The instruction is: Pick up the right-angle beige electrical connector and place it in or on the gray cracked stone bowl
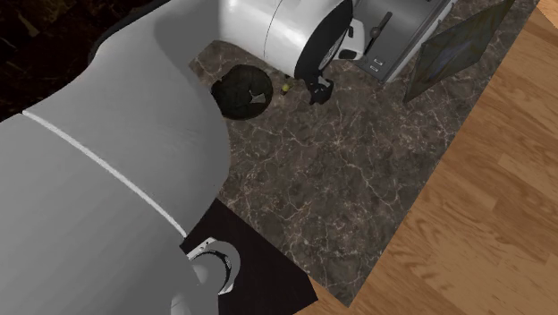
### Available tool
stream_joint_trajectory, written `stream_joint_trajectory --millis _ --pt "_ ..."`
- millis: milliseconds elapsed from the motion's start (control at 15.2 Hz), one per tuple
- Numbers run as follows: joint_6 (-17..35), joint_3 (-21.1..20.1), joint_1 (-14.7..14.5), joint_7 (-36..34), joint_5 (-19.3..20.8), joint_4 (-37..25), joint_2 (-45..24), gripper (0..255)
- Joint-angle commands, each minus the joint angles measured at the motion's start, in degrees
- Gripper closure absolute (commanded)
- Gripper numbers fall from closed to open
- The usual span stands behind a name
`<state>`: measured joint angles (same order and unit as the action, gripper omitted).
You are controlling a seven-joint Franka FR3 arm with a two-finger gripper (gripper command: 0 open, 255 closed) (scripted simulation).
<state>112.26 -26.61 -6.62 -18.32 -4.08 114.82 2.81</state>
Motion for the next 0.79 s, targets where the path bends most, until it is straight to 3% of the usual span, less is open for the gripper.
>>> stream_joint_trajectory --millis 0,264,726 --pt "1.1 -1.32 -0.96 -2.64 2.12 -3.1 -4.61 0" --pt "1.94 -2.66 -3.76 -7.32 6.85 -10.16 -13.68 0" --pt "6.17 -2.39 -4.2 -7.98 7.8 -7.4 -15.35 0"
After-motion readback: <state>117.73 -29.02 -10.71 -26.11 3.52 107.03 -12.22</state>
